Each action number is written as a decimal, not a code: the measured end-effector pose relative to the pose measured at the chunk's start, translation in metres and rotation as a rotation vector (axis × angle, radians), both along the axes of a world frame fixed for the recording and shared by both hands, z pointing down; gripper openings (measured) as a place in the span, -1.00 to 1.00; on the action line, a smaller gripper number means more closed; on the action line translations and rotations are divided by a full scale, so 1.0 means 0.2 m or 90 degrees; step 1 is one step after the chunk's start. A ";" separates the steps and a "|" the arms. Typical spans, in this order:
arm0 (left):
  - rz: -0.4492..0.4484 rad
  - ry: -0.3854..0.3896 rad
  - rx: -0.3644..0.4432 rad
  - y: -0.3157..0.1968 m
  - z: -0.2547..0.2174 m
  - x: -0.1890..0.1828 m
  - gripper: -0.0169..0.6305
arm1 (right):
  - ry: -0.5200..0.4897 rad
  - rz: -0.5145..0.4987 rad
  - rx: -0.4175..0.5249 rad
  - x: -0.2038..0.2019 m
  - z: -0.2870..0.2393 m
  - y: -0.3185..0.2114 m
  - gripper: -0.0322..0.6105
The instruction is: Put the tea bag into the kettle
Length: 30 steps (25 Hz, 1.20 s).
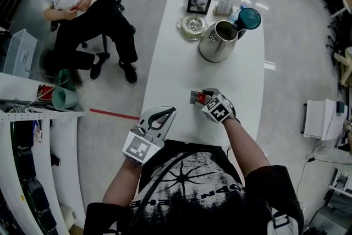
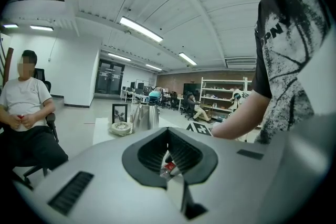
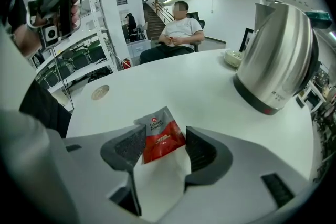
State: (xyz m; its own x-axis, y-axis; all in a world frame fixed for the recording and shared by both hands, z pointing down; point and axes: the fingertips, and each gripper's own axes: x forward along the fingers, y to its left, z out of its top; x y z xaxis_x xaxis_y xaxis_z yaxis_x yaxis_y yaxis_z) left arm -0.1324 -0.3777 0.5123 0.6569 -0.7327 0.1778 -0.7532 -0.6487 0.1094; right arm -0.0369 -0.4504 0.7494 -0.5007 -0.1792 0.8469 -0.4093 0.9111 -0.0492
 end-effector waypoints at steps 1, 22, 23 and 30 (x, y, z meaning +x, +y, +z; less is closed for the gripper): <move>-0.001 0.000 -0.001 0.00 0.00 -0.01 -0.92 | 0.002 -0.006 0.002 0.00 0.00 0.00 -0.14; 0.034 -0.014 0.008 -0.01 -0.02 0.09 -0.92 | 0.014 -0.037 0.018 -0.03 -0.03 0.05 -0.84; 0.035 -0.014 0.008 -0.01 -0.02 0.10 -0.92 | 0.009 -0.033 0.017 -0.02 -0.03 0.05 -0.84; 0.054 -0.034 0.008 -0.01 0.00 0.14 -0.92 | -0.049 0.020 0.026 0.00 -0.10 0.02 -0.84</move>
State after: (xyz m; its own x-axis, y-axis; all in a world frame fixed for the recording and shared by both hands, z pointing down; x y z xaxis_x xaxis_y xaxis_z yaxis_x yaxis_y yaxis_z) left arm -0.1051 -0.3803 0.5113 0.7064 -0.6775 0.2051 -0.7002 -0.7112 0.0624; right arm -0.0359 -0.4460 0.7290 -0.5579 -0.2299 0.7975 -0.4338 0.8999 -0.0441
